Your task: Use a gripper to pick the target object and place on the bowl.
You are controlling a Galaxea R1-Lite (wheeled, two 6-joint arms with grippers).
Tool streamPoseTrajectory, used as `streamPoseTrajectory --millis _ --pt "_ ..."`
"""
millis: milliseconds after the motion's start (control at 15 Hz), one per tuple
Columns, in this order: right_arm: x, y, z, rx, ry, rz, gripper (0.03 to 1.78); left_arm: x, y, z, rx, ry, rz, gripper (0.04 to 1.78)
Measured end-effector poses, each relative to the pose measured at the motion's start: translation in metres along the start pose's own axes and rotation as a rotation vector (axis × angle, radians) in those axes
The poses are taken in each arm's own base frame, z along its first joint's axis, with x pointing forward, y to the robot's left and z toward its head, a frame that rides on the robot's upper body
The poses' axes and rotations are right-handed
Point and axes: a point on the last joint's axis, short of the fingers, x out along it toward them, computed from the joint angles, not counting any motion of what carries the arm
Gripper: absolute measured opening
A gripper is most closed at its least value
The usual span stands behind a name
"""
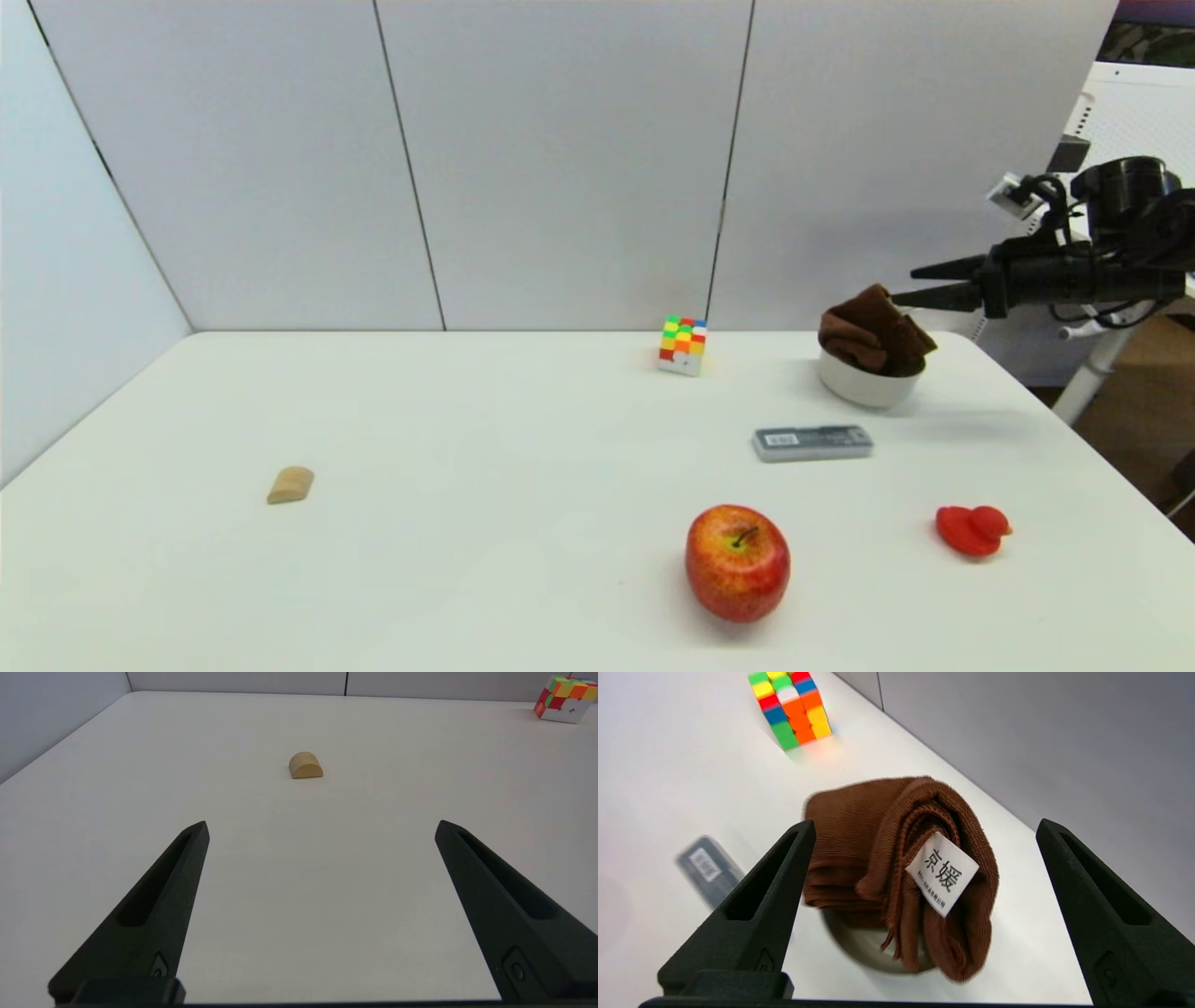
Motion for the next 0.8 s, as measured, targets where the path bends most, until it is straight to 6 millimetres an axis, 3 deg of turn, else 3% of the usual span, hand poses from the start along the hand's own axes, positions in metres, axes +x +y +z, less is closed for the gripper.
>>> streamPoseTrajectory --millis 267,467,600,800 --pt "-0.044 0.02 0.029 -0.028 -0.022 -0.059 1.67 0.0 0.0 0.0 0.0 0.0 0.0 1.71" --pt "-0.093 0.046 0.038 -0.02 -0.023 -0.137 1.68 0.0 0.0 0.0 0.0 0.0 0.0 1.71" --pt "-0.124 0.077 0.04 0.0 -0.019 -0.183 1.69 0.0 0.0 0.0 0.0 0.0 0.0 1.71" --pt "-0.163 0.143 0.042 0.059 -0.009 -0.281 1.69 0.0 0.0 0.0 0.0 0.0 0.0 1.71"
